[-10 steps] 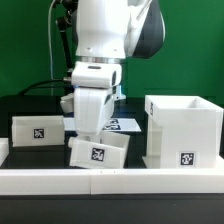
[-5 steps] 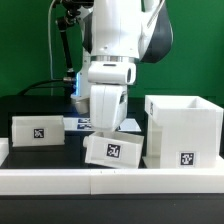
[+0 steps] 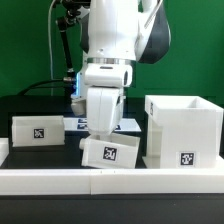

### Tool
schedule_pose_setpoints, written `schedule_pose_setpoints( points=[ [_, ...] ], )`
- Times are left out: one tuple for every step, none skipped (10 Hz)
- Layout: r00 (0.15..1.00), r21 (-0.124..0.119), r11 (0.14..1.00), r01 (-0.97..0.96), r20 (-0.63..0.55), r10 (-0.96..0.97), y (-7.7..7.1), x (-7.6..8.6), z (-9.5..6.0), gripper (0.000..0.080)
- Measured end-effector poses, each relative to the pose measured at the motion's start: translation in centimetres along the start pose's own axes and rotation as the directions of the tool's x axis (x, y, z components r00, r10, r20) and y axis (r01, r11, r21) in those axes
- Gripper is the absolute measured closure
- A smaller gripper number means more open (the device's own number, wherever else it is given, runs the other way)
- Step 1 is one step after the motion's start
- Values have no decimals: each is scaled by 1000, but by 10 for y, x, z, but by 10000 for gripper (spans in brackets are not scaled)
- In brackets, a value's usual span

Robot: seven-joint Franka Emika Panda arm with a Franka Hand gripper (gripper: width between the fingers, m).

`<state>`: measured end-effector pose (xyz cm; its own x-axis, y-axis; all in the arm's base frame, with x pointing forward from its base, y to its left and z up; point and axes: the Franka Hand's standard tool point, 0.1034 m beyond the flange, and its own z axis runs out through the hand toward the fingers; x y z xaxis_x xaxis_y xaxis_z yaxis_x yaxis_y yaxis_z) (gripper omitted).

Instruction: Assemble drawer

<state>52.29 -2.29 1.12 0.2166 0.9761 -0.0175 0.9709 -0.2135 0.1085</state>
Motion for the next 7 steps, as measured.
schedule_pose_setpoints(
  points=[
    [1000,9,1000,5,3,-5,2,2,0,758],
    [1000,21,999,24,7,-24,1,6,-1,758],
    [1000,36,999,27,10,-27,1,7,-1,758],
    [1000,36,999,23,11,-23,1,6,-1,758],
    [1000,36,999,22,11,-22,1,5,-1,758],
    [999,36,998,48,9,-48,1,3,-1,758],
    [998,37,997,62,7,-62,2,1,-1,758]
  ],
)
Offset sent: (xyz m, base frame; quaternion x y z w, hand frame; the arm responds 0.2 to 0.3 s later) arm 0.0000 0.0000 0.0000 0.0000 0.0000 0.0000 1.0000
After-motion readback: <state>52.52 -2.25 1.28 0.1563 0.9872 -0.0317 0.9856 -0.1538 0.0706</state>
